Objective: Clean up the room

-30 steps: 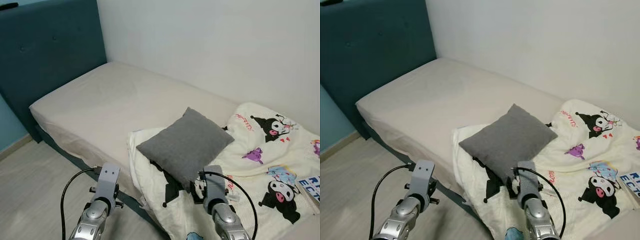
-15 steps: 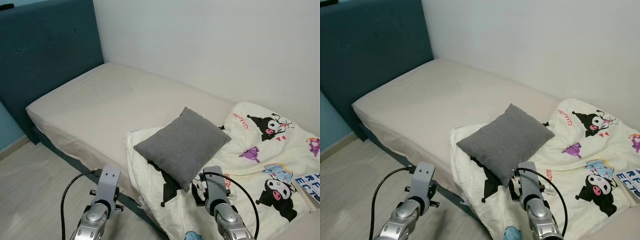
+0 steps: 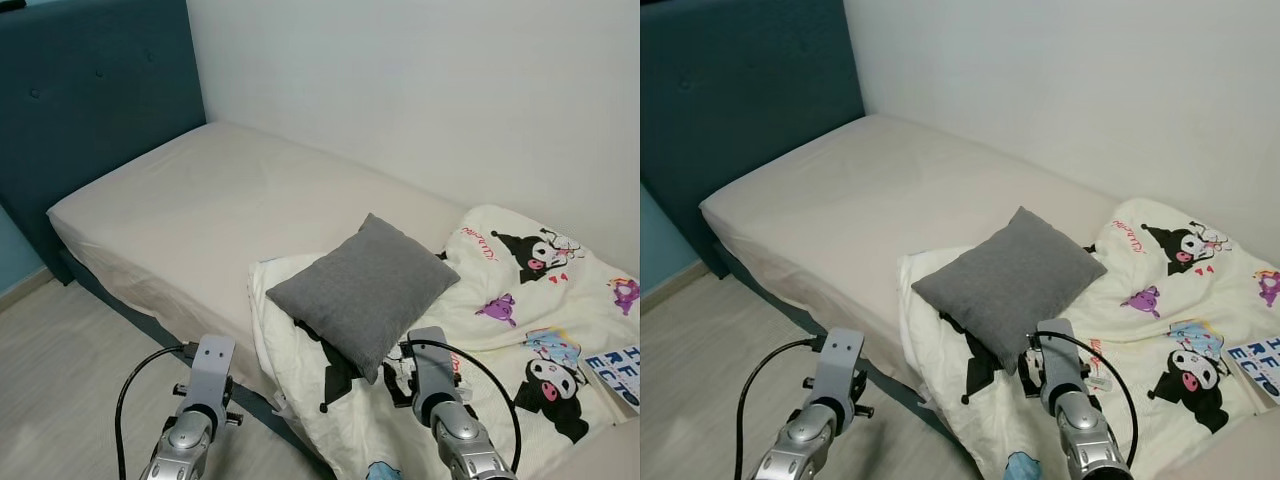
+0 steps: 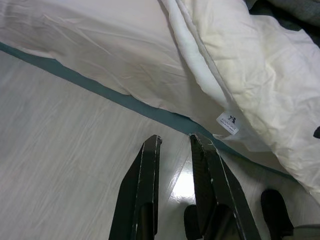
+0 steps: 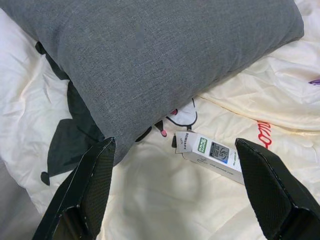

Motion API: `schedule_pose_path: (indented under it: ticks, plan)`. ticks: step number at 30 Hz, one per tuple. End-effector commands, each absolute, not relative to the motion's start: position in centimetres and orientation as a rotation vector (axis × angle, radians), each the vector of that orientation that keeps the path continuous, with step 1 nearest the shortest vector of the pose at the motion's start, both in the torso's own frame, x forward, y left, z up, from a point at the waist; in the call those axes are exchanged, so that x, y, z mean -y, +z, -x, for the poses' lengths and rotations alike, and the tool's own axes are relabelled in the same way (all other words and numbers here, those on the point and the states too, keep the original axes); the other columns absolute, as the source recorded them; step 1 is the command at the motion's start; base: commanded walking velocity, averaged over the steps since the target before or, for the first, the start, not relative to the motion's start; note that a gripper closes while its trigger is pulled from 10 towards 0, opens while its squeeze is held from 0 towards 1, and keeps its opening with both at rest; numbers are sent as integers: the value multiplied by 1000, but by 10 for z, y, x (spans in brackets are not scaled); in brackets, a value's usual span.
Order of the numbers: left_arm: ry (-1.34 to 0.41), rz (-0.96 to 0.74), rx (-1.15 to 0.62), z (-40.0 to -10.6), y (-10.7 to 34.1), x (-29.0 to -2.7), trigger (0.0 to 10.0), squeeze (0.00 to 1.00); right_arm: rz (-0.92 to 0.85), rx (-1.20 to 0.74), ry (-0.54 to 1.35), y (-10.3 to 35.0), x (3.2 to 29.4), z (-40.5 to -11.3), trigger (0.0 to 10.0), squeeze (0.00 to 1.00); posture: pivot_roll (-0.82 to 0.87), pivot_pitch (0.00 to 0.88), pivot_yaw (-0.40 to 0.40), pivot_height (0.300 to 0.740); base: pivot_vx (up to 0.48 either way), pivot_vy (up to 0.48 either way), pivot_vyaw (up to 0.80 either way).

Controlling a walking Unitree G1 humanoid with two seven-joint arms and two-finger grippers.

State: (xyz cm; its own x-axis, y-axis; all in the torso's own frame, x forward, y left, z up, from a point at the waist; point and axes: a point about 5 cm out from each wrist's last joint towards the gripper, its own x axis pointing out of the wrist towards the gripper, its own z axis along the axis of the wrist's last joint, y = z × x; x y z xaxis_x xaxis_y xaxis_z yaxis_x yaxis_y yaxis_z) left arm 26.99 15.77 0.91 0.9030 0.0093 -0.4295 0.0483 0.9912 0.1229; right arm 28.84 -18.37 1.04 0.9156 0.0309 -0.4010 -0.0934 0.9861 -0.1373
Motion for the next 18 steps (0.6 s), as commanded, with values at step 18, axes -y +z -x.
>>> schedule_pose_path:
  ticks: [18]
  plan:
    - [-31, -117, -455, -267, 8, -154, 10000, 0, 172, -432, 64, 10, 190, -288, 10000, 0, 14, 136, -58, 660, 0, 0, 0]
